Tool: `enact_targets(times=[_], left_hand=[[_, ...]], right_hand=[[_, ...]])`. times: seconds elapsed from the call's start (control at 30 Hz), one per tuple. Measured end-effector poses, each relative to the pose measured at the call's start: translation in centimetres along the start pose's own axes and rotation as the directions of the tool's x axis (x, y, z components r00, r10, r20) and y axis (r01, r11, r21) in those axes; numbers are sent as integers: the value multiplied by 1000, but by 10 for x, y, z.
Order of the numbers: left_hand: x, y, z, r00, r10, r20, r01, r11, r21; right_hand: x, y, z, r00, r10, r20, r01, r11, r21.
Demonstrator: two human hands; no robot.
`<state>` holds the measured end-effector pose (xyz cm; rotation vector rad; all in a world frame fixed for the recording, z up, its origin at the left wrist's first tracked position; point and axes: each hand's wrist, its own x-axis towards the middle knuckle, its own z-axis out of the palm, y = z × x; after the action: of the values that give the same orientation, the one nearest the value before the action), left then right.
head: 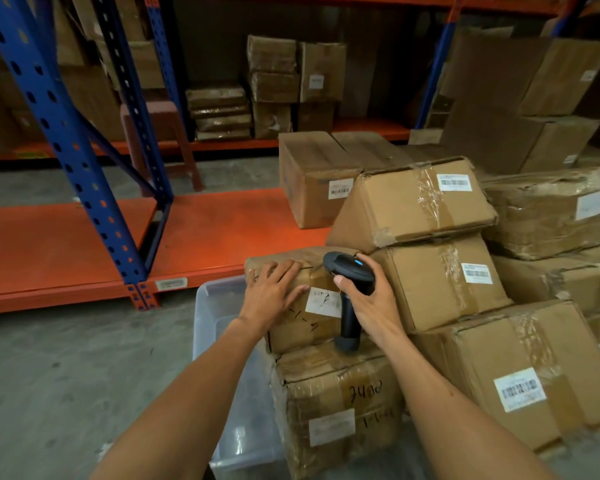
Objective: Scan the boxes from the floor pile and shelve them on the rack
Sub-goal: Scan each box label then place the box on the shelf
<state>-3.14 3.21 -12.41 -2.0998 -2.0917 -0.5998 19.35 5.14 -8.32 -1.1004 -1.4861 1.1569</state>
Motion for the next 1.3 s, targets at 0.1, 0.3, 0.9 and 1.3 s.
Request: enact_targets(times=[0.1, 0.3, 0.9, 1.3], left_hand=[[0, 1, 1, 1000, 2, -10, -2, 1000, 1], [0, 2, 2, 1000, -14, -4, 15, 999, 41], [-1, 4, 1, 997, -49, 54, 48, 999, 8], [-2, 6, -3, 995, -65, 78, 65, 998, -3]], right_hand=[[-17, -3, -10, 999, 50, -17, -47, 990, 132], [-47, -21, -22, 993, 114, 24, -115, 992, 48], [-84, -27, -9, 1000, -6, 10, 9, 955, -296], [-82, -26, -14, 999, -31, -33, 21, 961, -276]])
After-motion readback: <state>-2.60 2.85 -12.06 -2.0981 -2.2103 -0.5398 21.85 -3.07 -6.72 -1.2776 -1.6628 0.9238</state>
